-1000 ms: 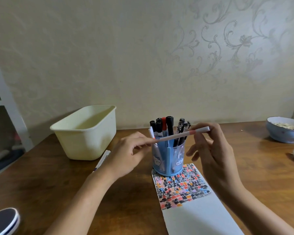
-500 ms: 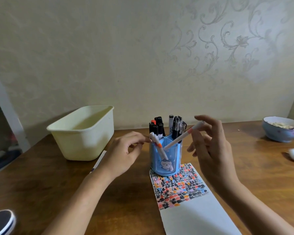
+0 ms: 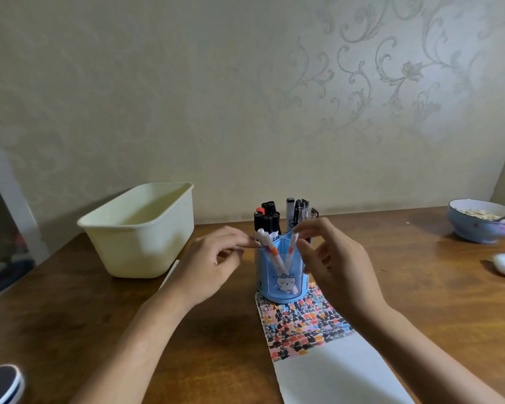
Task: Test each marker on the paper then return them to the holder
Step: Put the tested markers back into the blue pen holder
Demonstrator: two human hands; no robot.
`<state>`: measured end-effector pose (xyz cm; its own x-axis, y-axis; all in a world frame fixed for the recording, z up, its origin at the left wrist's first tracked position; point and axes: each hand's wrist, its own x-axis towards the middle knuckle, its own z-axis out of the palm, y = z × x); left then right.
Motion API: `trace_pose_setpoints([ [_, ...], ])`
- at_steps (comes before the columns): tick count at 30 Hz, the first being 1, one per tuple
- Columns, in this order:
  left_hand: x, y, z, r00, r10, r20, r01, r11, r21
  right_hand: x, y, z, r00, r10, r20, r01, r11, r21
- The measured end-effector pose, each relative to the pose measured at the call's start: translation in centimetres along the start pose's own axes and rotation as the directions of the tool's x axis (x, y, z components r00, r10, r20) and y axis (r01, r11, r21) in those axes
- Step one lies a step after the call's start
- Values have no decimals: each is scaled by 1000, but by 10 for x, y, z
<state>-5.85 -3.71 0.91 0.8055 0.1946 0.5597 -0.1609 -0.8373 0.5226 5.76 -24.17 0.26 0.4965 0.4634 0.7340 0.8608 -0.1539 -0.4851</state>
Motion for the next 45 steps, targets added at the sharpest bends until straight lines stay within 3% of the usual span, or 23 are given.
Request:
trace_pose_setpoints([
  [5,1,-5,-4,999,-19,34,19,1000,11,-5,-4,1,997,-32,76,36,998,-52],
  [9,-1,-10,-19,987,-139,76,139,990,6,-10,-5,-1,995,-37,95,41,998,-41],
  [14,-10,-40,-48,935,-324,141,284,926,247,-17,-6,0,996,-35,87,34,999,3],
  [17,-15,-56,-51,897,-403,183,305,862,405,-23,-10,0,996,-64,64,60,997,55],
  [22,-19,-63,-49,857,-453,244,276,805,526,-33,-14,3,995,-80,68,72,992,104],
  [28,-19,-68,-46,840,-459,287,246,796,553,-34,-14,4,995,-69,74,58,989,138],
  [34,-17,-57,-38,867,-404,291,236,848,475,-35,-13,7,992,-48,119,32,991,131],
  [39,-7,-28,-28,929,-285,237,244,951,190,-37,-17,8,980,-40,196,8,988,157],
  [45,-1,9,-15,949,-135,286,159,985,-65,-37,-18,8,967,-61,249,11,981,195],
])
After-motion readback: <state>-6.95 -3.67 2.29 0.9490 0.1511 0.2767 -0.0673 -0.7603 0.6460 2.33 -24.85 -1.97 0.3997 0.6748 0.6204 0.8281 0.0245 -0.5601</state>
